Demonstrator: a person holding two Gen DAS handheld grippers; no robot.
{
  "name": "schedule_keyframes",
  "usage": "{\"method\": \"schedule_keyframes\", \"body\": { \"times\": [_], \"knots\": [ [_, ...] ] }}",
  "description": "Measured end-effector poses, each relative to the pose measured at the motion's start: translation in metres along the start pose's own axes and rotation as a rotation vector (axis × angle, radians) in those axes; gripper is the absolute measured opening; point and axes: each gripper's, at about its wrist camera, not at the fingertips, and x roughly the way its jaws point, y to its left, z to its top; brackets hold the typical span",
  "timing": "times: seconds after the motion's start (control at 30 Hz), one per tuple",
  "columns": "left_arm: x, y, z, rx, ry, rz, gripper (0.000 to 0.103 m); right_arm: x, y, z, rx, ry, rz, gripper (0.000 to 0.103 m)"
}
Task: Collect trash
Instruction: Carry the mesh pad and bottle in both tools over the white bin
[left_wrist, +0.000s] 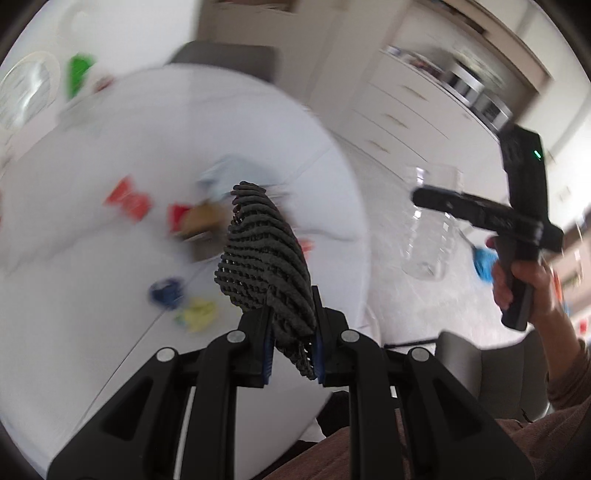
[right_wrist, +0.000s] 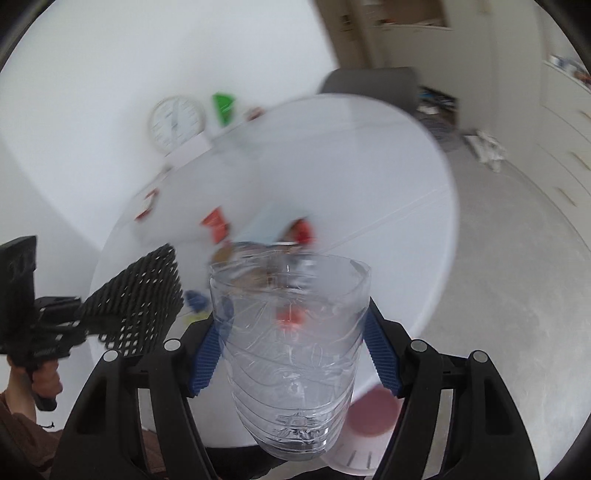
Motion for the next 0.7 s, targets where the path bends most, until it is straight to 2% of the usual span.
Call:
{"method": "schedule_keyframes", "body": {
  "times": [0.1,0.17,0.27,0.33,0.47,0.63,0.7],
  "knots": [
    [0.03,-0.066,0.012,0.168,0.036,-0.038,0.017,-0.029,-0.046,-0.01,0.05,-0.024,-0.082,0.07],
    [0.054,-0.099,0.014,0.23,0.067,-0.054,0.017,-0.042,-0.069,-0.019,0.067,-0.029,-0.122,0.07],
    [0.096,-0.138,0.009,0.291,0.14,-0.022,0.017,-0.057,-0.105,-0.032,0.106,-0.028,-0.147,0.07],
    [0.121,-0.159,0.0,0.338,0.171,0.05,0.017,-0.06,-0.125,-0.04,0.132,-0.019,-0.143,0.07],
    [0.167,-0.185,-0.022,0.385,0.244,0.128,0.017,-0.058,-0.157,-0.053,0.16,0.02,-0.121,0.07],
    [0.206,-0.207,-0.045,0.418,0.295,0.176,0.017,-0.051,-0.181,-0.064,0.154,0.085,-0.082,0.07],
    [0.216,-0.213,-0.053,0.433,0.301,0.186,0.022,-0.046,-0.185,-0.067,0.139,0.111,-0.073,0.07]
  ]
}}
